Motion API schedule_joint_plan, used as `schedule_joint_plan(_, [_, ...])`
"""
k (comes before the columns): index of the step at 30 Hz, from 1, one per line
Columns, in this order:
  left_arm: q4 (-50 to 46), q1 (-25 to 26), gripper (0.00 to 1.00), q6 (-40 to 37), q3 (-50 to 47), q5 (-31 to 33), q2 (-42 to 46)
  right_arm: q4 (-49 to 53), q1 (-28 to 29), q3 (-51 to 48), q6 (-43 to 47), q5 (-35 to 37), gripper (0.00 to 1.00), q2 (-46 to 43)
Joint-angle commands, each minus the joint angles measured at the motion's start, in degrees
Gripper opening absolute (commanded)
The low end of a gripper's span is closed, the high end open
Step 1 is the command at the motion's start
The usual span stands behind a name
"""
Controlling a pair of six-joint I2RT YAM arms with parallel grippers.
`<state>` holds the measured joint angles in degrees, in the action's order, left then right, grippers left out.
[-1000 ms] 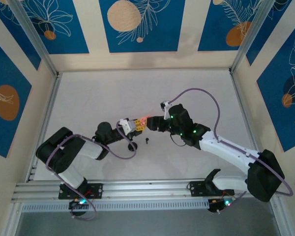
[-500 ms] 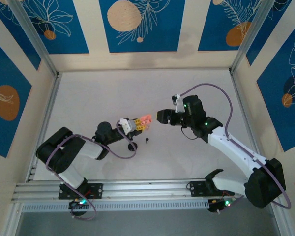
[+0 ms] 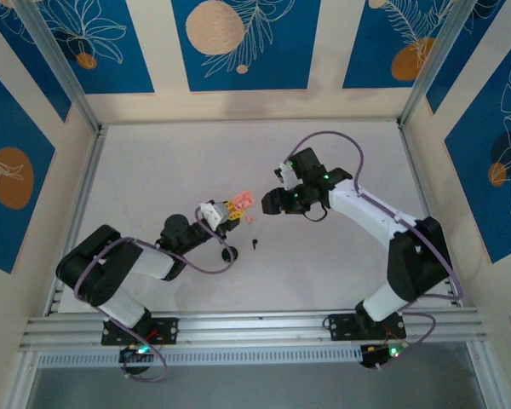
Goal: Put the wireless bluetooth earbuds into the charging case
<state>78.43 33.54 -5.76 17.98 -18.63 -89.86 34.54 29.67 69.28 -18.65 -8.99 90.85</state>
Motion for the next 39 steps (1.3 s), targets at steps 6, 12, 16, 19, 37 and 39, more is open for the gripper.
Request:
schedule_joint_plan(6, [2.16,-5.68,0.14,4.35,-5.38,0.98,5.09,0.87,0.56,5.51,36.60,-5.81,0.64,7.18])
schedule_joint_plan(12, [1.72,-8.03,0.14,4.75,-7.88,3.79,6.83,3.22,0.82,9.72,56.75,-7.75,0.62,13.63])
schedule_joint_plan(16, [-3.22,-8.57,0.14,3.42,-7.96,4.81,9.98,4.83,1.68,12.50,65.23,-6.63,0.60,18.51])
schedule_joint_plan(19, [-7.45,-8.84,0.14,2.00,-7.89,5.39,12.89,4.50,2.41,13.21,70.42,-5.97,0.59,21.16])
schedule_joint_plan(37, [-16.17,-10.16,0.15,0.16,-7.00,5.27,17.79,3.26,4.26,19.46,84.90,-1.68,0.56,30.92])
schedule_joint_plan(39, [-16.29,-10.16,0.15,0.14,-6.82,5.26,17.69,3.93,4.43,20.36,85.16,-1.89,0.55,31.73])
